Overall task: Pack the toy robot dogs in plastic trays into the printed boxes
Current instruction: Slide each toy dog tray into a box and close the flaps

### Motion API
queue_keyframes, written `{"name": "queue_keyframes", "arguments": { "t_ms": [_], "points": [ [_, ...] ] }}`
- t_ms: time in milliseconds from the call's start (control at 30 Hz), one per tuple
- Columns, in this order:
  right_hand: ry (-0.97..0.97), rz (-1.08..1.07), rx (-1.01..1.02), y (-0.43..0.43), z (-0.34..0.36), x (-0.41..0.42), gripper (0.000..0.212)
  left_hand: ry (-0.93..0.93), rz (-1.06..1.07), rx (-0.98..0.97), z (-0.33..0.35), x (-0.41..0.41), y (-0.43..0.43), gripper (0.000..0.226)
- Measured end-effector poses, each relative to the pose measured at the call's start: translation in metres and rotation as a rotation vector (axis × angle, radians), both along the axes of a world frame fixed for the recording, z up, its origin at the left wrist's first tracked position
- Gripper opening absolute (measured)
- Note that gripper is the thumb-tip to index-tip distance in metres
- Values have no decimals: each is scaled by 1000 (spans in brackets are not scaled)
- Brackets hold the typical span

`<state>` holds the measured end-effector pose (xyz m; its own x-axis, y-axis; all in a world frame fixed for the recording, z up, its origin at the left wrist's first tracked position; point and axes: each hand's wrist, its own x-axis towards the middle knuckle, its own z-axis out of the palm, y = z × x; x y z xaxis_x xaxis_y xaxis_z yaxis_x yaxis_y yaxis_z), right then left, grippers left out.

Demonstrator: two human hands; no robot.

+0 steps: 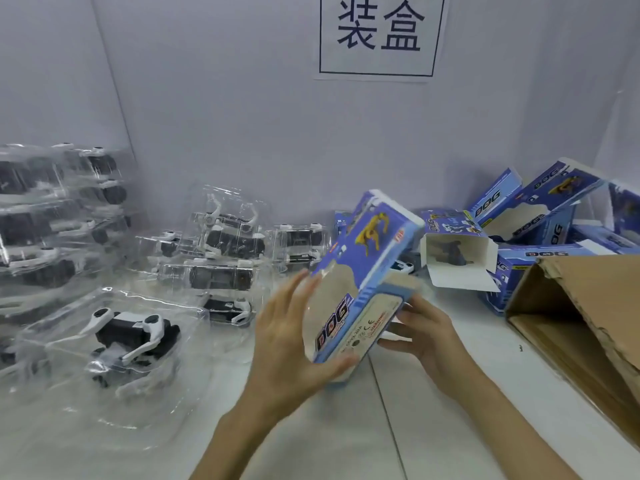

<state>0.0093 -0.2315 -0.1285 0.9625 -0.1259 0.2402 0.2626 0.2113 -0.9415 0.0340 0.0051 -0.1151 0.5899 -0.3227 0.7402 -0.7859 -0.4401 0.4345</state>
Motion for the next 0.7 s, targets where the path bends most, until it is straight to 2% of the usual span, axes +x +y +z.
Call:
{"name": "queue_keyframes", "arguments": {
  "t_ms": [67,133,233,333,400,467,567,633,700],
  "points": [
    [57,30,2,1,2,0,43,185,43,145,3,12,7,128],
    [110,50,13,5,0,0,46,308,-17,216,2,21,10,138],
    [145,58,-4,7,-4,-1,44,370,-84,122,0,20,5,129],
    [120,2,-31,6,-1,-2,40,292,-26,27,-7,12,2,116],
    [97,-139,-36,5,1,3,27,226,-4,-33,-9,10,7,112],
    [73,-232,-47,8,9,14,20,252,-80,-212,-6,6,16,110],
    [55,-143,-193,23,28,39,17,458,-252,-641,-4,0,23,112],
    [57,-88,-351,41,43,59,31,528,-288,-748,-6,1,24,105],
    [51,-66,-506,65,65,82,50,560,-268,-762,-7,0,23,119]
  ]
}}
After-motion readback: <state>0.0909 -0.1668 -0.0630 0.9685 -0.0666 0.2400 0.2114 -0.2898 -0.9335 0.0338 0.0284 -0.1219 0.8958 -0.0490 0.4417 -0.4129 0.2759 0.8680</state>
